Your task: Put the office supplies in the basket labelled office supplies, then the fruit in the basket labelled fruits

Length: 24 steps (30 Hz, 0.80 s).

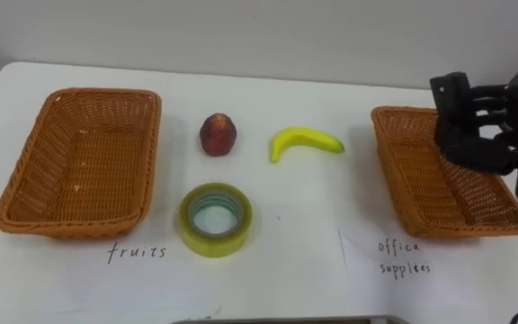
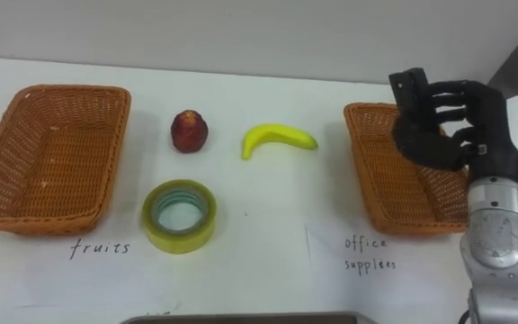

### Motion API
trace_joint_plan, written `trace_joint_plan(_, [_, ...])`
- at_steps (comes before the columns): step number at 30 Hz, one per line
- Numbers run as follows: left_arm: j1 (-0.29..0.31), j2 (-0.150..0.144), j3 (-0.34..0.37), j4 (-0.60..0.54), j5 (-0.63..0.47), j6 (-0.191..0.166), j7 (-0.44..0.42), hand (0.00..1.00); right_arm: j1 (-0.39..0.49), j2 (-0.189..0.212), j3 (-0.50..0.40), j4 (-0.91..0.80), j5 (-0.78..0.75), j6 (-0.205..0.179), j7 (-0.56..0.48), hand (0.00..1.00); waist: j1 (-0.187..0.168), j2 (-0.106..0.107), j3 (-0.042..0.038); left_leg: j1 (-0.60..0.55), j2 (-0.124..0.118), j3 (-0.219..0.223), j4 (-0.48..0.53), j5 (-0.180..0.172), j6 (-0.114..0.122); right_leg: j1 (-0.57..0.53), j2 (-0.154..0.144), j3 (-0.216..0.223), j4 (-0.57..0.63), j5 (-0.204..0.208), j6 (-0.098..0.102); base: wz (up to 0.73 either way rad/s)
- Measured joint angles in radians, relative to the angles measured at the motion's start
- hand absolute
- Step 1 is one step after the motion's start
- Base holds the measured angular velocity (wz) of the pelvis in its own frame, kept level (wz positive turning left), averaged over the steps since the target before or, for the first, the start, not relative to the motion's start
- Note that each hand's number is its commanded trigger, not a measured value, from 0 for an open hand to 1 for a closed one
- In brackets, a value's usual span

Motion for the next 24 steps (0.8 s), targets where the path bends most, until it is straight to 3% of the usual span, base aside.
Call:
trace_joint_plan(13, [0.005, 0.0, 0.015, -0.003, 0.001, 0.017, -0.019, 0.0, 0.016, 0.0, -0.033, 0.0, 0.016, 0.0, 0.014, 1.0, 0.001, 0.001, -0.0001, 0.0, 0.001, -0.001, -0.002, 0.0, 0.0, -0.003, 0.001, -0.002, -0.002, 0.0, 0.0, 0.0])
trace_joint_plan(22, [0.006, 0.0, 0.015, -0.013, 0.001, 0.022, -0.011, 0.0, 0.073, 0.0, -0.028, 0.029, 0.004, 0.003, 0.077, 1.0, 0.007, 0.011, -0.0036, 0.007, 0.001, 0.0, -0.002, 0.0, 0.0, 0.0, 0.0, -0.001, 0.001, 0.0, 0.0, 0.0])
trace_joint_plan(24, [0.001, 0.0, 0.015, -0.013, 0.002, 0.023, -0.01, 0.0, 0.085, 0.0, -0.023, 0.035, -0.003, 0.021, 0.097, 1.0, 0.006, 0.012, -0.0034, 0.006, 0.0, 0.002, -0.001, 0.0, 0.0, 0.0, 0.0, -0.002, 0.001, 0.0, 0.0, 0.0])
